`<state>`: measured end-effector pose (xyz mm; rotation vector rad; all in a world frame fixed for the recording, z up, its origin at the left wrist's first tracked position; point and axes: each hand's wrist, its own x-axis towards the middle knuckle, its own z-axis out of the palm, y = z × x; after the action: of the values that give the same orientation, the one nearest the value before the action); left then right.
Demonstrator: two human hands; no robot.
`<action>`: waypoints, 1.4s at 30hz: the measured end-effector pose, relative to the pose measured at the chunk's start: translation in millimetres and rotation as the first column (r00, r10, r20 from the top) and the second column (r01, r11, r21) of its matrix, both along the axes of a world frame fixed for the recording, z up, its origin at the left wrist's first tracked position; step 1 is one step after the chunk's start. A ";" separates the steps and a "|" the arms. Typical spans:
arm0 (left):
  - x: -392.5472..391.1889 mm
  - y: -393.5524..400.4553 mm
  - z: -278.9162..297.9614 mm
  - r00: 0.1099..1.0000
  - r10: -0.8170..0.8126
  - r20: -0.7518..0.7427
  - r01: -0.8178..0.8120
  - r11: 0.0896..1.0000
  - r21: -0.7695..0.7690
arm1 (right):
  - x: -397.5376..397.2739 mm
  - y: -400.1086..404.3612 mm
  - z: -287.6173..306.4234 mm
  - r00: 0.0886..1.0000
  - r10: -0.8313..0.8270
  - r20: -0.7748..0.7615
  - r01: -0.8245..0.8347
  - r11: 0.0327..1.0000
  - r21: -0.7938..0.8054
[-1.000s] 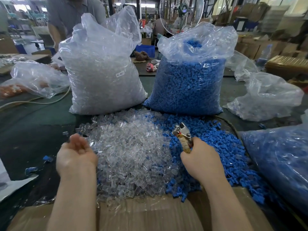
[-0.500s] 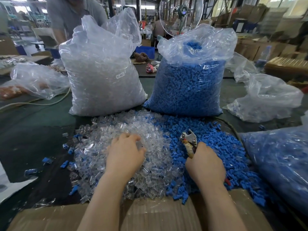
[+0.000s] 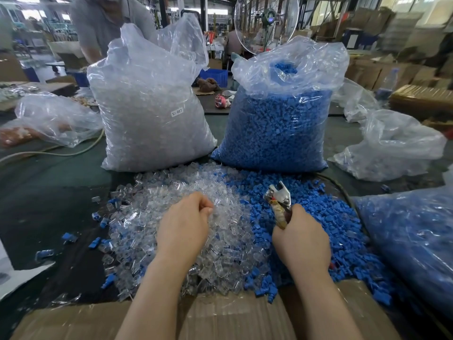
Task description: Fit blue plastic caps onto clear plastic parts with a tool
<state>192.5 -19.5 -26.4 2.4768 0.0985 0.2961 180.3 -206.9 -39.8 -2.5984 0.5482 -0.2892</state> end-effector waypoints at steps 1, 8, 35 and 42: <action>0.2 -0.8 -0.6 1.000 0.003 0.016 -0.003 1.000 -0.006 | 0.1 -0.1 -0.1 1.000 0.005 0.022 -0.006 0.999 0.037; -1.0 -6.4 4.7 0.991 0.013 0.132 0.037 0.927 -0.373 | 2.6 -0.3 -1.2 0.990 0.067 0.123 -0.095 0.966 0.241; -6.3 -19.3 23.1 0.991 -0.131 -0.003 0.064 0.501 -0.863 | -7.2 18.0 18.2 0.852 0.142 0.504 -0.477 0.610 0.633; -9.7 -28.2 24.4 0.994 -0.108 0.033 0.083 0.499 -0.863 | -8.5 23.8 16.6 0.786 0.158 0.597 -0.554 0.609 0.567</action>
<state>182.9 -47.7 -2.0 1.4440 0.0883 0.1083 171.8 -183.0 -23.2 -1.6811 -0.0951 -0.4650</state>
